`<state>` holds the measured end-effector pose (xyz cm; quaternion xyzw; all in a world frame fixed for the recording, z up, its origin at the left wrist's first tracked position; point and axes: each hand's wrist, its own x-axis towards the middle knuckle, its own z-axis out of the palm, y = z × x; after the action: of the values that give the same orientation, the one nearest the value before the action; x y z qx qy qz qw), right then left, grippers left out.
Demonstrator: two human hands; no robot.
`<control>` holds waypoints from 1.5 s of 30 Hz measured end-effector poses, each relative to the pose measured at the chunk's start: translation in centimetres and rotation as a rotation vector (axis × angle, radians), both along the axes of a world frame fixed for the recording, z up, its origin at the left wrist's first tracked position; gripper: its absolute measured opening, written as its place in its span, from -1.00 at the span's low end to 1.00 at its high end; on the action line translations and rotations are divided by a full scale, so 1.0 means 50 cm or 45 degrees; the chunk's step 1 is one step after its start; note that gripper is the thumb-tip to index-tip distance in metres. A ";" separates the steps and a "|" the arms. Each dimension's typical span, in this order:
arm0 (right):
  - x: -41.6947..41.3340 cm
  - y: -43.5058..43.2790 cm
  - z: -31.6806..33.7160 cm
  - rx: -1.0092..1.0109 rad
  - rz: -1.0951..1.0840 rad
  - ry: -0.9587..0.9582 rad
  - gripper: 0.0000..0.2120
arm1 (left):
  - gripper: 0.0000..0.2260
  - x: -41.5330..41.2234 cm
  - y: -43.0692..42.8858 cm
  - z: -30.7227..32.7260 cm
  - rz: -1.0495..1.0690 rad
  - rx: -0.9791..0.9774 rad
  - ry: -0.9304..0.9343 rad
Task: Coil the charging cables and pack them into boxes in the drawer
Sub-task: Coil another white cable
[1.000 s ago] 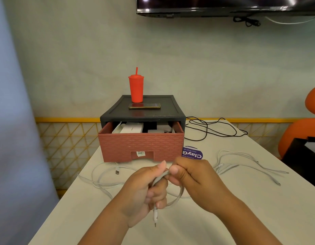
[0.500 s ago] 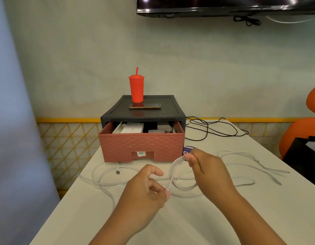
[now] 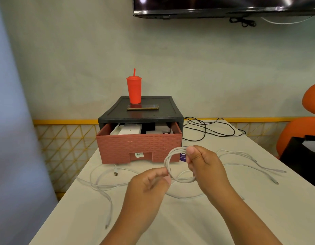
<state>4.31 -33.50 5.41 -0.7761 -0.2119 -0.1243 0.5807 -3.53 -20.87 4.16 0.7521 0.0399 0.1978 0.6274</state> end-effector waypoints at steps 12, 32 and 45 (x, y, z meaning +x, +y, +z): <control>-0.017 0.020 0.005 -0.068 -0.032 -0.296 -0.76 | -0.83 -0.007 -0.022 0.031 -0.070 -0.589 0.135; -0.007 0.011 0.049 0.004 0.412 -0.300 -0.86 | -0.83 -0.024 0.027 0.032 -0.517 -0.375 0.394; -0.001 0.023 -0.003 0.049 0.321 -0.387 -0.60 | -0.63 -0.012 0.012 0.048 -0.675 -1.328 0.195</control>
<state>4.24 -32.36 5.28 -0.7044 -0.3902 -0.1703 0.5679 -4.11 -20.30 6.56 0.3406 -0.0125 -0.0663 0.9378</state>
